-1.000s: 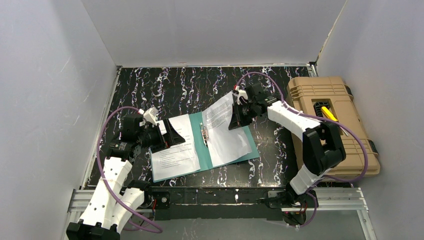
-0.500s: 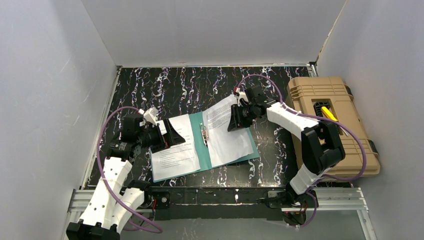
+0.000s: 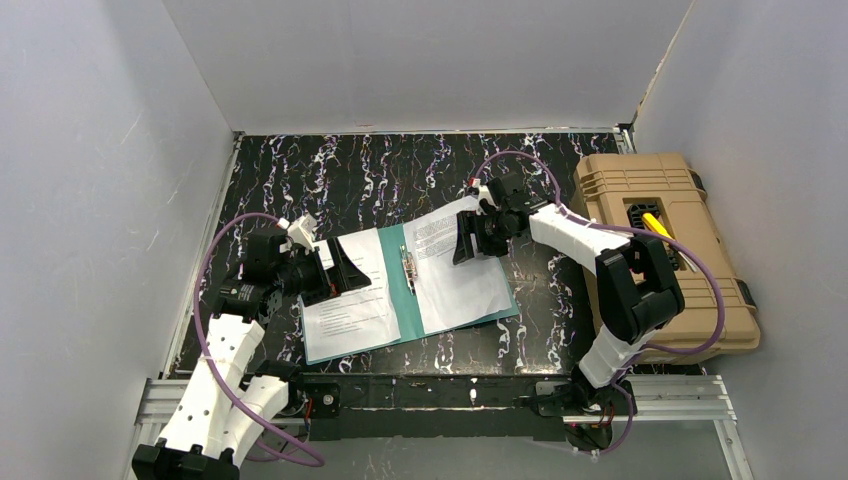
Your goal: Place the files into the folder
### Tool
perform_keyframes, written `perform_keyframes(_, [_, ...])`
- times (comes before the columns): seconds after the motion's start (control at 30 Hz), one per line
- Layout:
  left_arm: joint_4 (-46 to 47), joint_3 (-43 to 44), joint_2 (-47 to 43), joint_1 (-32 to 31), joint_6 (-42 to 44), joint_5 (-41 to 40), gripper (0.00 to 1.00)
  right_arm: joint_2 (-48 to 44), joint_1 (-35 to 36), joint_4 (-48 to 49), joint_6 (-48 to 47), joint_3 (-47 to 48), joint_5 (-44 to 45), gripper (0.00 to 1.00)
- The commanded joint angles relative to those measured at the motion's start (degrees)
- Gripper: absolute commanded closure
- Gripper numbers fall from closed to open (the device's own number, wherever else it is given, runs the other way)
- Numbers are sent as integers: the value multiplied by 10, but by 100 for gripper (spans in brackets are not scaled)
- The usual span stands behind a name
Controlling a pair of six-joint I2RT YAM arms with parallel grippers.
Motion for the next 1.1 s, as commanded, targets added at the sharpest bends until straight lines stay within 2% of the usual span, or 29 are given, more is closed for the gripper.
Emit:
perform_keyframes(0.0, [-2, -4, -2, -4, 8, 6, 2, 7, 3, 7, -9, 7, 19, 24])
perform_keyframes(0.17, [-2, -4, -3, -6, 7, 6, 2, 16, 3, 1, -16, 13, 41, 16])
perform_keyframes(0.5, [-2, -3, -2, -8, 7, 7, 2, 26, 2, -5, -22, 25, 107, 10])
perform_keyframes(0.8, [-2, -3, -2, -9, 9, 7, 2, 32, 0, -13, -25, 34, 158, 9])
perform_keyframes(1.07, [-2, -4, -4, -17, 7, 3, 2, -1, -1, -38, -36, 59, 218, 9])
